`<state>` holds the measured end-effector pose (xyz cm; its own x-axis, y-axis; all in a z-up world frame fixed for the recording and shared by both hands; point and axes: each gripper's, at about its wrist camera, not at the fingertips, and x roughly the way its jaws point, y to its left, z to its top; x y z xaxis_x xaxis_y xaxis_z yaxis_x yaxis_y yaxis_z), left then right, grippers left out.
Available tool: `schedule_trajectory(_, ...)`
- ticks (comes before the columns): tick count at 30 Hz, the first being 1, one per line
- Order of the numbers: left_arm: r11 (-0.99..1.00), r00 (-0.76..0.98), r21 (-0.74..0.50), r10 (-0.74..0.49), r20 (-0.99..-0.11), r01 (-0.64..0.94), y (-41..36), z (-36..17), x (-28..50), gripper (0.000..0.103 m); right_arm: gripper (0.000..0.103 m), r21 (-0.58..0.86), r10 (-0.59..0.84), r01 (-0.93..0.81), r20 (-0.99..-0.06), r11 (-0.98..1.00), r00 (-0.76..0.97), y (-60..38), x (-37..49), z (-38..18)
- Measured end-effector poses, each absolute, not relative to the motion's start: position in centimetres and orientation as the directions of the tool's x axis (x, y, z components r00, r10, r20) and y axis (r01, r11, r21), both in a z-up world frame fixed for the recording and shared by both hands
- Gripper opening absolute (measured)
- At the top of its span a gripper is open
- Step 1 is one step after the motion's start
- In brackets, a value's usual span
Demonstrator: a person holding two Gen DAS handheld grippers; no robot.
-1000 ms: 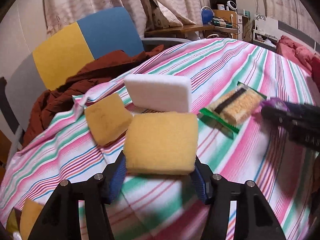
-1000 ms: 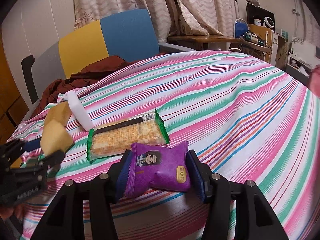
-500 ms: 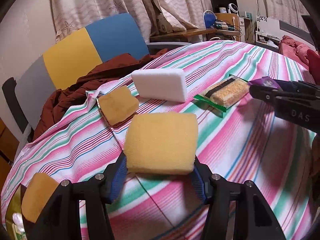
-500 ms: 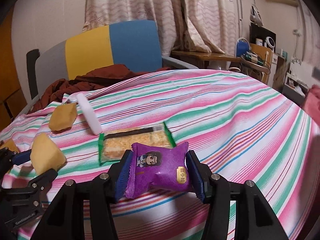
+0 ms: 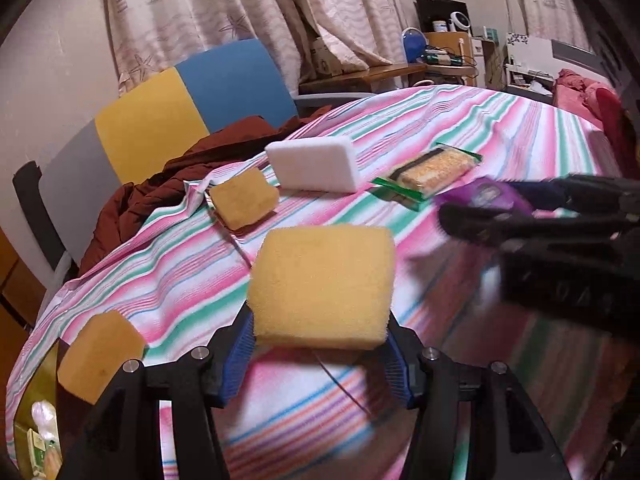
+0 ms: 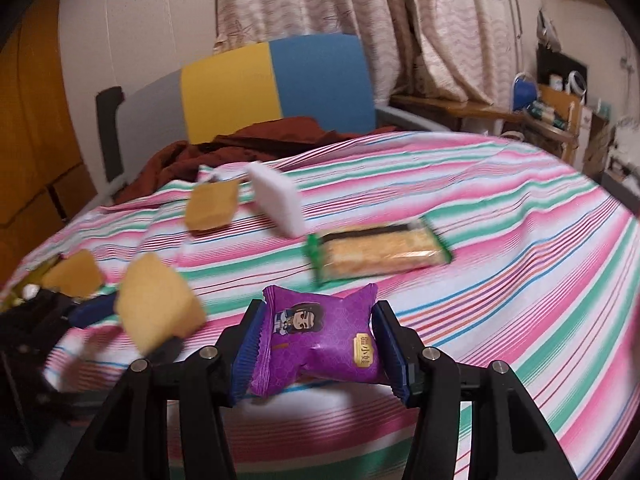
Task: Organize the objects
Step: 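Carry the sponge and packet over the gold tray and open both tools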
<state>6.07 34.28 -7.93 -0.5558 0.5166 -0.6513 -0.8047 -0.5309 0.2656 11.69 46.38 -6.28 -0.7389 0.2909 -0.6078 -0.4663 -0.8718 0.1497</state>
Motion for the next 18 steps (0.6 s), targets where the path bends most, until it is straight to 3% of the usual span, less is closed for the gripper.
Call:
schedule_trajectory(8, -0.542, -0.475, 0.106, 0.605, -0.639, -0.834, 30.5, -6.5, 7.7, 0.058, 0.055, 0.198, 0.229, -0.427, -0.611, -0.882, -0.757, 43.3, 11.7, -5.7)
schedule_trajectory(18, -0.631, -0.514, -0.003, 0.635, -0.577, -0.776, 23.0, -2.7, 7.4, 0.058, 0.055, 0.291, 0.141, -0.393, -0.62, -0.872, -0.772, 40.8, 10.8, -5.0)
